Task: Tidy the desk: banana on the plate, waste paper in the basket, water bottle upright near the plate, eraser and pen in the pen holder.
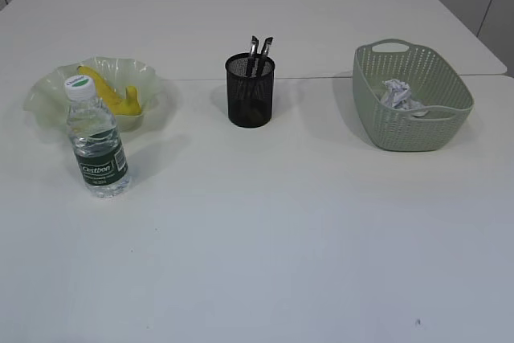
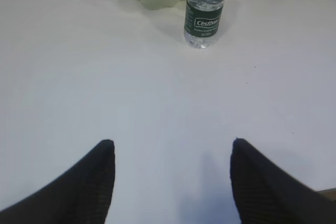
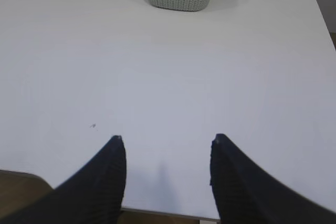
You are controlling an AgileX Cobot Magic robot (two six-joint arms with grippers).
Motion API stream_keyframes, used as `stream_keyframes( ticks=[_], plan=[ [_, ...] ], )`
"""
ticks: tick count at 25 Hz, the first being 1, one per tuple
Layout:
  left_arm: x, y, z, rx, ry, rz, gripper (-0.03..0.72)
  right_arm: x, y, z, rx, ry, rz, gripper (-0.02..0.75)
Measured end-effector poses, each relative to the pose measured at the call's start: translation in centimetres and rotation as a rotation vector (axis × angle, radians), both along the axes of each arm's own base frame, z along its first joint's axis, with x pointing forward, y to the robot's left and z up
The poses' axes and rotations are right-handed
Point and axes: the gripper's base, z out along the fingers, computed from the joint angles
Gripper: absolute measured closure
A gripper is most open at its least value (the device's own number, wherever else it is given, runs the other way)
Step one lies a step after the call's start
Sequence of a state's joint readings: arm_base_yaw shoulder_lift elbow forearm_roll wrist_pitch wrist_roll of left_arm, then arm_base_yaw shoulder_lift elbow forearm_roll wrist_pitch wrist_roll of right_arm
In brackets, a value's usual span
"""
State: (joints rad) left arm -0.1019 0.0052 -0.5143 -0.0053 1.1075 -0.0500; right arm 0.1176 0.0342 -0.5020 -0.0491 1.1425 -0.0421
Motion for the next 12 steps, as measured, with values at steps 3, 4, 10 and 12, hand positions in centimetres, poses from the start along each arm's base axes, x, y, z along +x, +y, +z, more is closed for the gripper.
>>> stream_keyframes(
  ticks=[3,4,10,12],
  plan=[
    [0.00,0.04,0.00,0.004,0.000,0.003,0.204,-0.24,-0.03,-0.01,0.002,-0.016,0.000,0.346],
    [0.00,0.04,0.00,0.004,0.000,0.003,0.204,-0.42,-0.05,-0.02,0.003,-0.028,0.000,0.346],
    [0.00,0.00,0.00,0.000,0.000,0.000,0.204,-0.76,-0.07,-0.04,0.005,-0.050,-0.018,0.346],
    [0.00,0.04,0.00,0.004,0.000,0.003,0.204,-0.77,-0.05,-0.04,0.005,-0.051,-0.035,0.346]
  ],
)
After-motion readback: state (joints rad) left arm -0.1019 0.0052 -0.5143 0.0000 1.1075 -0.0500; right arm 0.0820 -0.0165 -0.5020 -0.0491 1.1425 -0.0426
